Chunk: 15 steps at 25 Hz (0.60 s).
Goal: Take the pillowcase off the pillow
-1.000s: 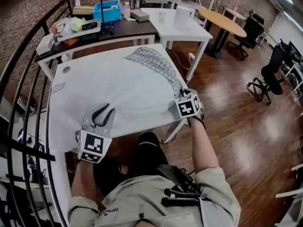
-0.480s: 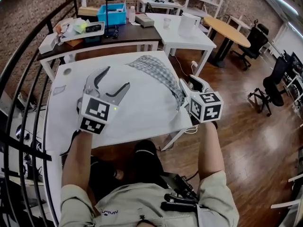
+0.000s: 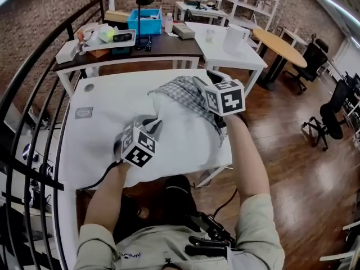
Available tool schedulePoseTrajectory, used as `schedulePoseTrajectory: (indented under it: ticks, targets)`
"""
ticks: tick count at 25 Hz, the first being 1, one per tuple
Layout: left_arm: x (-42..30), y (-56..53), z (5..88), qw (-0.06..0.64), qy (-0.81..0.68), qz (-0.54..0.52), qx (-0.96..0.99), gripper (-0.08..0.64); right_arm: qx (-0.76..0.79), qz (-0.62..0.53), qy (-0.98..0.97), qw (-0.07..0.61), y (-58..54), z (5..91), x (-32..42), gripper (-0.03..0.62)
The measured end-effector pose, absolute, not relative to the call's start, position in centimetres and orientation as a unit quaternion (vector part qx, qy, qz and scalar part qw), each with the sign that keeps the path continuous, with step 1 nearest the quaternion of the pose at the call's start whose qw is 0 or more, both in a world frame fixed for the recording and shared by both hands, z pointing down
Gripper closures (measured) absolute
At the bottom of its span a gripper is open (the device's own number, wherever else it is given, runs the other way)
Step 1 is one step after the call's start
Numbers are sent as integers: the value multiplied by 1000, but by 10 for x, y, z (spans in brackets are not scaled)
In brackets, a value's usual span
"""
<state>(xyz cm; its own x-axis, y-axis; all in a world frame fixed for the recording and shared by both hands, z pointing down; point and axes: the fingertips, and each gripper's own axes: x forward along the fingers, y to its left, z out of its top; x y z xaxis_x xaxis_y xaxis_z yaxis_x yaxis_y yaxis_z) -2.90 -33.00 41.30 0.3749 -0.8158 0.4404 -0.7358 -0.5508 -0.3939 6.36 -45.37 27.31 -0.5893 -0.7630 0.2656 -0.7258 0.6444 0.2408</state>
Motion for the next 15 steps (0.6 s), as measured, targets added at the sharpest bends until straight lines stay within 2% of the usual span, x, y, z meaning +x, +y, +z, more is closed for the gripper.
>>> schedulePoseTrajectory:
  ticks: [3,6,8,11,15]
  targets:
    - [-28,-317,413,109,486,-297,-814,532,392,-49,-877,274,-471,308,36,323]
    - [-31,-309,401,136,501,-282,-807,535,367,-43,-859,355,-479,348,22,328]
    - [-35,-303,388,149,510,-265,-805,538,365,-41,-856,364,-480,356,17,548]
    - [-41,-290,362,167,523,-231,-803,540,425,-74,-824,368,-495,338,39,569]
    - [-49,-271,323,188,534,-184,-804,540,500,-92,-805,305,-522,292,72,571]
